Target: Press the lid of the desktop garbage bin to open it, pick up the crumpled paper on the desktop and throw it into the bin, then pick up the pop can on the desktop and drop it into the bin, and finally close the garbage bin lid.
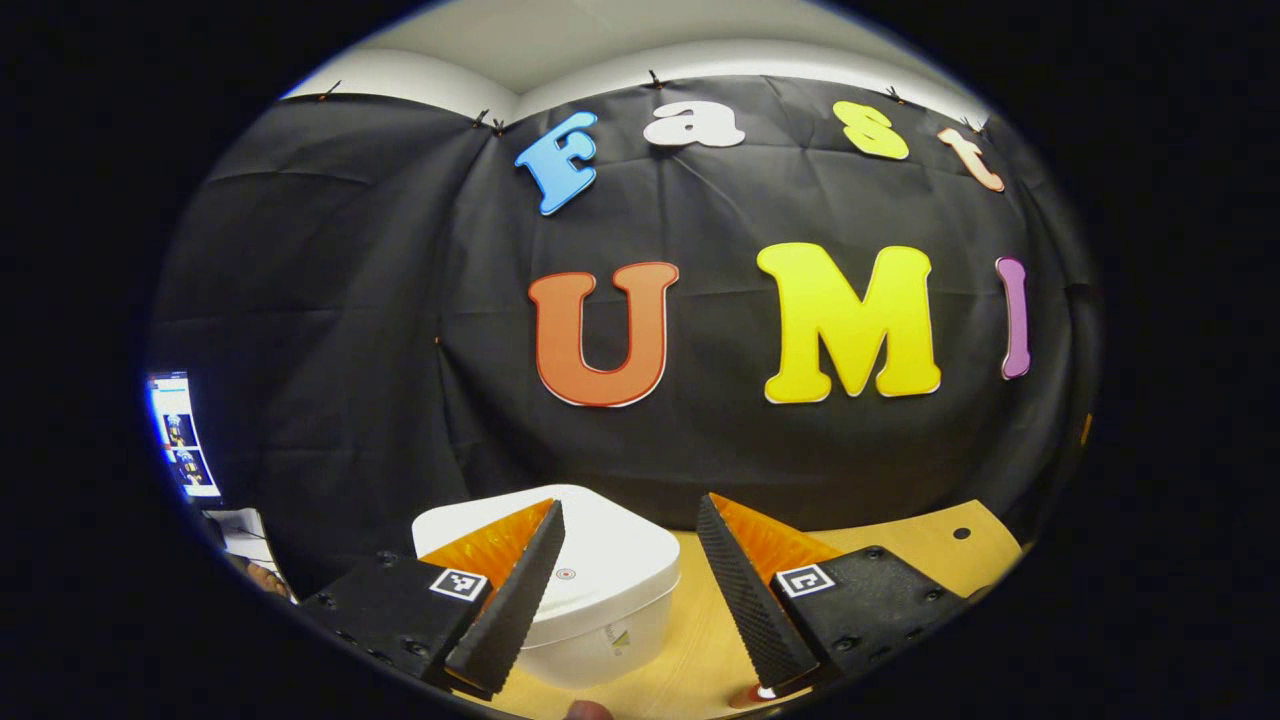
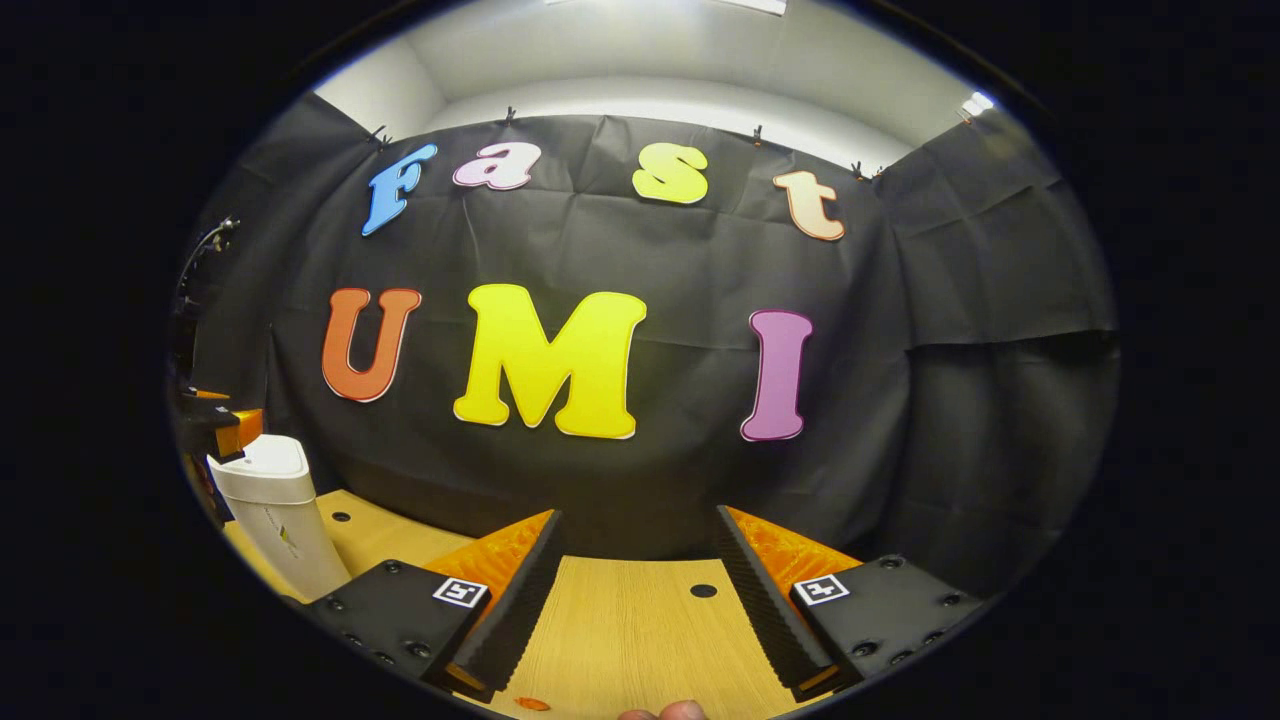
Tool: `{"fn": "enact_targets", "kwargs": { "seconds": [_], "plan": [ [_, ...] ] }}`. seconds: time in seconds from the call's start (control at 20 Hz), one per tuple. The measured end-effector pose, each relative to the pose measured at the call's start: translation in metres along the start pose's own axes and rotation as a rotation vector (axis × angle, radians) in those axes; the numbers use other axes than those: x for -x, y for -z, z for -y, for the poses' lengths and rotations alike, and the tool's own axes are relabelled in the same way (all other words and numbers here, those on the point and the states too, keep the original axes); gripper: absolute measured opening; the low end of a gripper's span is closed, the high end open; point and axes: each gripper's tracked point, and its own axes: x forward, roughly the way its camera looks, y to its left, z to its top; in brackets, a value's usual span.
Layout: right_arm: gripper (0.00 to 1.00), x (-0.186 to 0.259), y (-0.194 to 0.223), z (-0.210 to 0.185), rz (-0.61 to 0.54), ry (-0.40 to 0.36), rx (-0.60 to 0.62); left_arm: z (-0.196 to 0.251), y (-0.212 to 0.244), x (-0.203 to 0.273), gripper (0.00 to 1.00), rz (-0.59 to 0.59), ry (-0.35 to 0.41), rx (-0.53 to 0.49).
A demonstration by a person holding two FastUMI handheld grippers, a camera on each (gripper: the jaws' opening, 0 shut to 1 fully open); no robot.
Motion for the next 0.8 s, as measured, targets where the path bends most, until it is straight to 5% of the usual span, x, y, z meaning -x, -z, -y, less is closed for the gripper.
{"fn": "enact_targets", "kwargs": {
  "seconds": [0.2, 0.65, 0.7, 0.8],
  "plan": [
    [0.95, -0.005, 0.001, 0.0, -0.024, -0.006, -0.016, -0.021, 0.023, -0.02, 0.81, -0.086, -0.057, 0.018],
    [0.95, -0.013, 0.012, 0.004, -0.065, 0.0, -0.006, -0.033, 0.06, -0.035, 0.41, -0.191, -0.091, 0.057],
    [0.95, -0.014, 0.015, 0.004, -0.072, -0.001, -0.005, -0.034, 0.059, -0.036, 0.46, -0.189, -0.098, 0.053],
    [0.95, -0.016, 0.018, 0.004, -0.082, -0.003, -0.007, -0.039, 0.061, -0.034, 0.3, -0.191, -0.115, 0.054]
  ]
}}
